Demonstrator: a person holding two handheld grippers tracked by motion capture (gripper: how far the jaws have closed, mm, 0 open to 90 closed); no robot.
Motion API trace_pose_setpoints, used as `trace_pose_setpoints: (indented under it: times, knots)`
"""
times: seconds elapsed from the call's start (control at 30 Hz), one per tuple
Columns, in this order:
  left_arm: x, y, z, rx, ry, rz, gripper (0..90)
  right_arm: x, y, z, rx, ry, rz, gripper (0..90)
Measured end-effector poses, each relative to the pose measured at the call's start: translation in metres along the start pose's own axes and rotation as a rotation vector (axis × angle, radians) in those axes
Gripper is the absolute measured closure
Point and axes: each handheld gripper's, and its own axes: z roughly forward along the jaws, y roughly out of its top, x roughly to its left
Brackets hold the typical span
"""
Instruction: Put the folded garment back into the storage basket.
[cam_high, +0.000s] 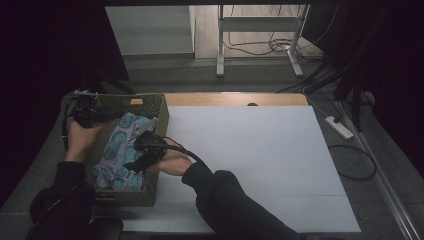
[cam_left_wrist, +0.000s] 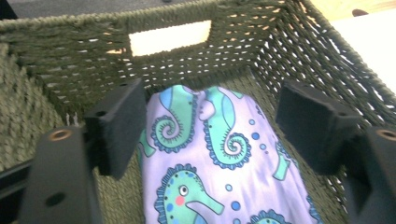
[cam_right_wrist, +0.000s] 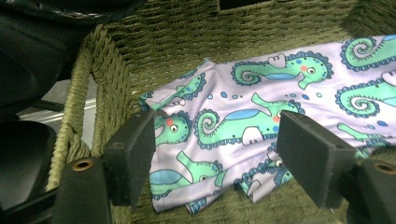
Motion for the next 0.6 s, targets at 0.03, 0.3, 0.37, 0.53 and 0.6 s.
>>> trace_pose_setpoints:
  times: [0.03, 0.3, 0.37, 0.53, 0.6]
  knots:
    - [-0.003, -0.002, -0.001, 0.004, -0.008, 0.006, 21.4, -0.001, -0.001, -0.003, 0.000, -0.004, 0.007, 25.1]
    - [-0.017, -0.011, -0.004, 0.020, -0.061, 0.006, 9.3, -0.009, -0.009, -0.024, -0.011, 0.003, 0.061, 15.2]
    - [-0.021, -0.013, -0.005, 0.024, -0.067, 0.011, 8.2, -0.012, -0.012, -0.030, -0.010, 0.006, 0.075, 14.2]
    - [-0.032, -0.017, -0.009, 0.019, -0.068, 0.031, 4.1, -0.016, -0.023, -0.046, 0.001, -0.015, 0.091, 7.5]
    - [-0.036, -0.019, -0.010, 0.018, -0.063, 0.040, 3.2, -0.017, -0.027, -0.050, 0.007, -0.020, 0.087, 6.8]
